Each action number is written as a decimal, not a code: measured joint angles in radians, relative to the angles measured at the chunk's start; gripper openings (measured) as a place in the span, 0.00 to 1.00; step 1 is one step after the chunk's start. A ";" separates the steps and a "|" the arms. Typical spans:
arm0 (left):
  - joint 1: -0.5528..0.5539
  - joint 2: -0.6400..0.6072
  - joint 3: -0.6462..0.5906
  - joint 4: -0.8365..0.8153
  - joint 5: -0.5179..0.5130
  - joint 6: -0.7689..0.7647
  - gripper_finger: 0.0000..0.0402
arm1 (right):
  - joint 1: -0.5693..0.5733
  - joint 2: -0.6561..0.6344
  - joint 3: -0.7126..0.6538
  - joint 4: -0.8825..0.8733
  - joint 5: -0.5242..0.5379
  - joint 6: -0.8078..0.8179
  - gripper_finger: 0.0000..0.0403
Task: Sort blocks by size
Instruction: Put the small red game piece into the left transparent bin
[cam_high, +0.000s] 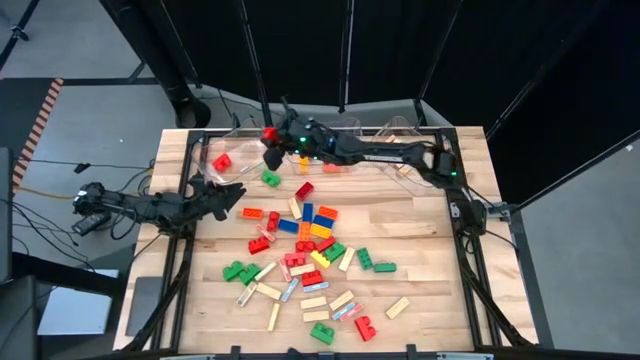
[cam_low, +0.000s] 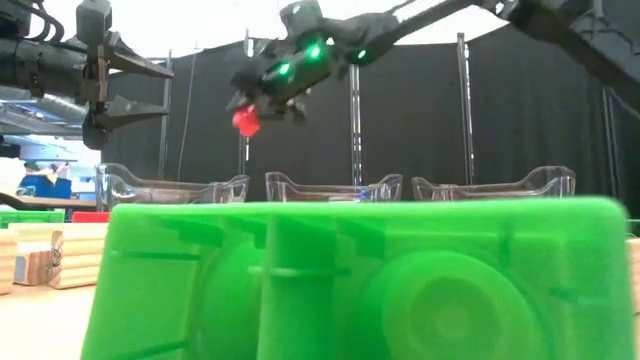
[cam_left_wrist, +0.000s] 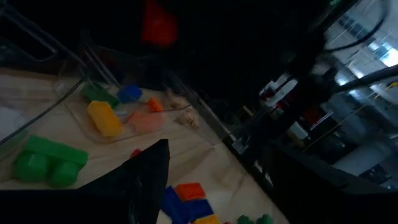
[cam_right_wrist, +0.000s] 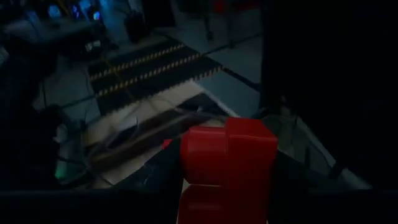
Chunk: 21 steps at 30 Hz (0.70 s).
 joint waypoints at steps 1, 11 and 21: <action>0.000 0.000 0.000 -0.003 0.000 0.000 0.67 | -0.003 0.033 0.035 -0.008 -0.002 -0.009 0.44; 0.000 0.004 0.000 -0.006 -0.010 -0.002 0.67 | -0.007 0.343 0.423 0.007 -0.041 -0.240 0.44; 0.000 0.004 -0.001 -0.006 -0.010 -0.003 0.67 | -0.012 0.334 0.402 -0.015 -0.008 -0.269 0.88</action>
